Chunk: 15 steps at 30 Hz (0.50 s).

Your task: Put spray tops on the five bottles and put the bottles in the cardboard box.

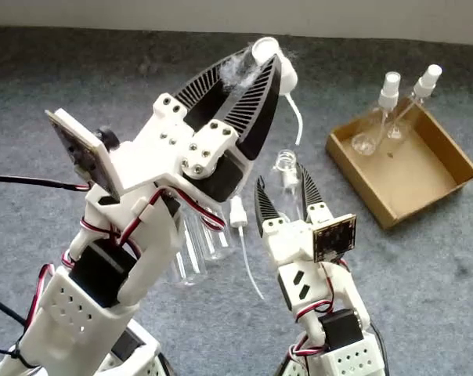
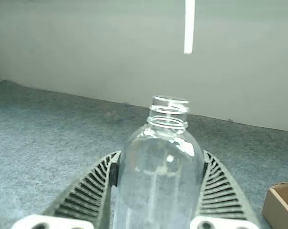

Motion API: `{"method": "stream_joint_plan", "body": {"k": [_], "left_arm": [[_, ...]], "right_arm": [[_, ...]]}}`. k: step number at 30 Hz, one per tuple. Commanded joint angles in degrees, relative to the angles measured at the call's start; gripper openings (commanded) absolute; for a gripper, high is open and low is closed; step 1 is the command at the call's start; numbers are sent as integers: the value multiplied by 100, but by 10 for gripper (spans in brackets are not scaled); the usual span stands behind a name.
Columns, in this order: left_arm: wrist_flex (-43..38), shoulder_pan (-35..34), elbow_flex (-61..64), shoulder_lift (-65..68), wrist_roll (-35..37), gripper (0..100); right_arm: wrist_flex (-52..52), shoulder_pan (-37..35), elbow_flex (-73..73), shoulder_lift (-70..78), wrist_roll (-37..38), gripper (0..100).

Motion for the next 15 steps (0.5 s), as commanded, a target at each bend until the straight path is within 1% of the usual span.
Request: {"method": "stream_joint_plan", "body": {"k": [1,6,13,15], "left_arm": [[-378,101,154,31,53,20],[-378,-215,391,-4,62,20],[-378,-233,356,-22,62,20],[-369,-330,391,-22,62,20]], "right_arm": [[-171,57,127,-92,26,142],[-171,57,136,-92,26,142],[-171,84,145,-92,26,142],[-171,92,145,-92,26,142]]}}
